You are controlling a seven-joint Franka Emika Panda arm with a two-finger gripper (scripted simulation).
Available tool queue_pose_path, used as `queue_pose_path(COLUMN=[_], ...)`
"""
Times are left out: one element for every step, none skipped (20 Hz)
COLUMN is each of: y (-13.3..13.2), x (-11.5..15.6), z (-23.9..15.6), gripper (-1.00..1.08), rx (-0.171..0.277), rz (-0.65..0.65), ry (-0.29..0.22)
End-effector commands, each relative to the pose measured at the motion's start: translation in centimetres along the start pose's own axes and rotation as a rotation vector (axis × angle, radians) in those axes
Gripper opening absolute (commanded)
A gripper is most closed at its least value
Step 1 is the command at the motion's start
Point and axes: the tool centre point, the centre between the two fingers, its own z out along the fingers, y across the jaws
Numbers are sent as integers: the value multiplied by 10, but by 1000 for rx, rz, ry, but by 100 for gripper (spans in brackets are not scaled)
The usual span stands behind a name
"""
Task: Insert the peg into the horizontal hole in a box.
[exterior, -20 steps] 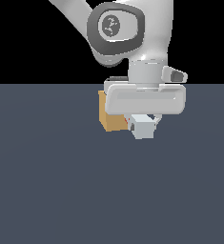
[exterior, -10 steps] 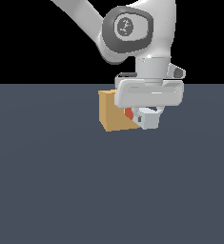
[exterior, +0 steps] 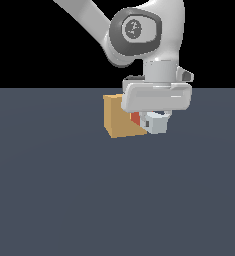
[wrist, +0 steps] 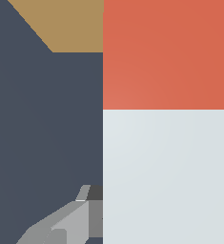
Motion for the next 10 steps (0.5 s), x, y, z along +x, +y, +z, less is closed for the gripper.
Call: queue_pose_path(y=[3,3,3,3,1,1,1,1,1,1], x=[-1,-1,-1,-1,-1,0,1,4,7,12], z=[-6,-6,-6,-6,-3,-3,-3,-3,-3,-3], gripper=[-100,-100,-100,-100,-100,-100,-100,-100,-100,-100], rx=[-8,-8,-8,-8,-4,-4,-4,-4,-4,-4], rz=[-4,-4,-4,-4,-3,-3,-3,-3,-4,-4], ry=[-2,-2,-2,-2,-1,-1,-1,-1,-1,-1])
